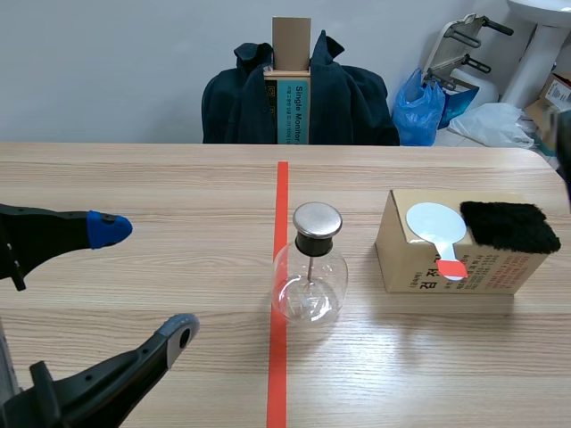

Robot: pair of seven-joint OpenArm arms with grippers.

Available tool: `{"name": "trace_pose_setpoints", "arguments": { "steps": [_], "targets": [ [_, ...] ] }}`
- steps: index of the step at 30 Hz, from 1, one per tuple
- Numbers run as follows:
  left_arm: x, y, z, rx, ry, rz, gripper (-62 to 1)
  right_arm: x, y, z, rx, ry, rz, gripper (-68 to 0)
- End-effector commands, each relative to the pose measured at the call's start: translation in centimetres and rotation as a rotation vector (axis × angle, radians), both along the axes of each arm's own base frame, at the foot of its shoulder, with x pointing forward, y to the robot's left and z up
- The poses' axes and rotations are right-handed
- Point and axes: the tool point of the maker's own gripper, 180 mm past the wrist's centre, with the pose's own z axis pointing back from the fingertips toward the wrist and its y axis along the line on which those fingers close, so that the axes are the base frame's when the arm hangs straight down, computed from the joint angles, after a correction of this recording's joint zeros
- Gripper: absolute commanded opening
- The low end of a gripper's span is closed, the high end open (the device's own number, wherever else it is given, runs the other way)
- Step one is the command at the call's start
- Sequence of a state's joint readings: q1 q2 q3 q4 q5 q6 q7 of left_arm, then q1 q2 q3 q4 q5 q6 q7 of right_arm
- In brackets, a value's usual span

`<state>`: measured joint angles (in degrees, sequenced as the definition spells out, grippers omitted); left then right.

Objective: Do the electroscope experiment.
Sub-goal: 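Return to the home posture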

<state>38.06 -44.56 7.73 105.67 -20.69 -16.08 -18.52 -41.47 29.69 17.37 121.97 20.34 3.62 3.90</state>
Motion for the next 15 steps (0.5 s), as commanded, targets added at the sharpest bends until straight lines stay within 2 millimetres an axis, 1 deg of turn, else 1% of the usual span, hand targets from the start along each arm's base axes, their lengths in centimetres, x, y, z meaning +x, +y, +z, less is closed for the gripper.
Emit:
{"name": "trace_pose_setpoints", "arguments": {
  "steps": [1, 3, 6, 9, 15],
  "targets": [
    [0.4, 0.0, 0.4, -0.027, -0.014, 0.011, 1.4, 0.0, 1.4, 0.3, -0.003, 0.001, 0.06, 0.4],
    [0.4, -0.1, 0.5, -0.032, -0.014, 0.015, 1.4, -0.4, 2.8, 0.1, 0.0, 0.02, 0.129, 0.4],
    [0.4, -0.1, 0.5, -0.032, -0.014, 0.015, 1.4, -0.6, 3.9, -0.1, 0.019, 0.025, 0.172, 0.4],
    [0.4, -0.1, 0.5, -0.032, -0.015, 0.015, 1.4, -0.7, 4.2, -0.3, 0.026, 0.033, 0.18, 0.4],
    [0.4, -0.1, 0.5, -0.032, -0.015, 0.015, 1.4, -0.7, 3.6, -1.6, 0.009, 0.099, 0.15, 0.4]
  ]
}}
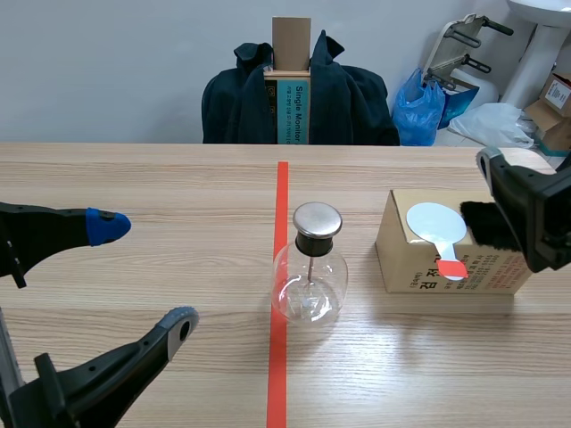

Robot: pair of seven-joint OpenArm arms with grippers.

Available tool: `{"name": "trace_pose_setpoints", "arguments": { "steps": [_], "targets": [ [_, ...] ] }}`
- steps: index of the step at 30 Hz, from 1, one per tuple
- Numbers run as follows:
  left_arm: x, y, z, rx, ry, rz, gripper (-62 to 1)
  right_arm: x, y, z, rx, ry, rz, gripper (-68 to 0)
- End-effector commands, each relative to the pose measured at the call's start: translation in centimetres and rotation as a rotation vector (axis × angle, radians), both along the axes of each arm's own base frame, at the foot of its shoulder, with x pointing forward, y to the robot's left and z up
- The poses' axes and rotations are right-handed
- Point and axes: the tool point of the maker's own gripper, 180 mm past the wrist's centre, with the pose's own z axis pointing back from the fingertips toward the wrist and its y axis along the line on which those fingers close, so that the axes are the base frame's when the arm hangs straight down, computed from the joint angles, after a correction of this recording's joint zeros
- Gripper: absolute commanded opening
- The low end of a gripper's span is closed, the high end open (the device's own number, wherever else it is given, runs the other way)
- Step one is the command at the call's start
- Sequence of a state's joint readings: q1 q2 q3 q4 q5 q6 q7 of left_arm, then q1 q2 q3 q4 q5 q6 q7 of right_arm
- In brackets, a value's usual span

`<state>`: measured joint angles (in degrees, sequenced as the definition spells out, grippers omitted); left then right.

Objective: Do the electroscope experiment.
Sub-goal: 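Return to the home posture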

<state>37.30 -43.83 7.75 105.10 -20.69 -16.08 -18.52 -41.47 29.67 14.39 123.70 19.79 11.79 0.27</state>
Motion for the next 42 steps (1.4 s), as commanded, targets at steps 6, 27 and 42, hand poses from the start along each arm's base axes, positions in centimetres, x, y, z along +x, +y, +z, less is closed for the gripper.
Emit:
{"name": "trace_pose_setpoints", "arguments": {
  "steps": [6, 27, 42],
  "targets": [
    [0.04, -0.2, 0.51, -0.028, -0.009, 0.002, 1.4, 0.22, -0.21, 0.34, 0.003, -0.012, -0.007, 0.4],
    [0.05, -0.2, 0.51, -0.027, -0.01, 0.002, 1.4, 0.22, -0.07, 0.66, 0.033, -0.022, -0.003, 0.4],
    [0.06, -0.19, 0.5, -0.027, -0.01, 0.002, 1.4, 0.22, -0.08, 0.63, 0.032, -0.02, -0.004, 0.4]
  ]
}}
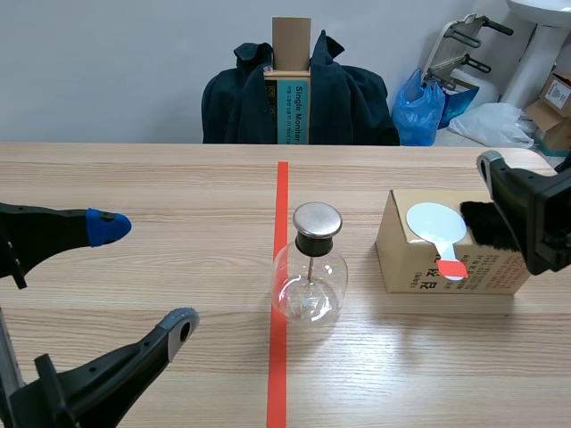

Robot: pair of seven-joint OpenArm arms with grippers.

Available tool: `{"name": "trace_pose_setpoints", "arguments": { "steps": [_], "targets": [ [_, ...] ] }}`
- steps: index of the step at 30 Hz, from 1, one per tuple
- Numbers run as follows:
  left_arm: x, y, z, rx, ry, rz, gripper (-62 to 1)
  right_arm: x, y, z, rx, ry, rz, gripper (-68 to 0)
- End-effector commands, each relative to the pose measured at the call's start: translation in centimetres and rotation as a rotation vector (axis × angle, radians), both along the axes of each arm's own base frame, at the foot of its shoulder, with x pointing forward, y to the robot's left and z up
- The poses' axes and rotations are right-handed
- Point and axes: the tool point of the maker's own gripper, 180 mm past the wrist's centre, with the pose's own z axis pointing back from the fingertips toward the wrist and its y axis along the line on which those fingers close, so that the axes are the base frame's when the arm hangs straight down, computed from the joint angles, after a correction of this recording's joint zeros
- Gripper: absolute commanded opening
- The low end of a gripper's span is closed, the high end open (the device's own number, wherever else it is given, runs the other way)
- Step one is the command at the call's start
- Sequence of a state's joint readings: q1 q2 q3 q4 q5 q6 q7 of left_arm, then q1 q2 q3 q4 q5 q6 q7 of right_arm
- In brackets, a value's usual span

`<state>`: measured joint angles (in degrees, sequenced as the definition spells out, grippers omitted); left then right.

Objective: Do the electroscope experiment.
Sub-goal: 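Return to the home posture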

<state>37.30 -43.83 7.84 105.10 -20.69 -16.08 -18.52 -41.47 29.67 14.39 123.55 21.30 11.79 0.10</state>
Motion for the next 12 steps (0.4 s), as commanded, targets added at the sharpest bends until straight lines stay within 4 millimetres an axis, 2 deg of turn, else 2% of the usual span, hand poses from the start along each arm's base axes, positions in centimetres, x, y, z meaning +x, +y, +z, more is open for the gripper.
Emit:
{"name": "trace_pose_setpoints", "arguments": {
  "steps": [1, 12],
  "targets": [
    [0.14, -0.16, 0.56, -0.026, -0.013, 0.003, 1.4, 0.22, -0.06, 0.66, 0.007, -0.027, -0.001, 0.4],
    [0.14, -0.15, 0.56, -0.026, -0.013, 0.003, 1.4, 0.22, -0.14, 0.46, 0.003, -0.017, -0.005, 0.4]
  ]
}}
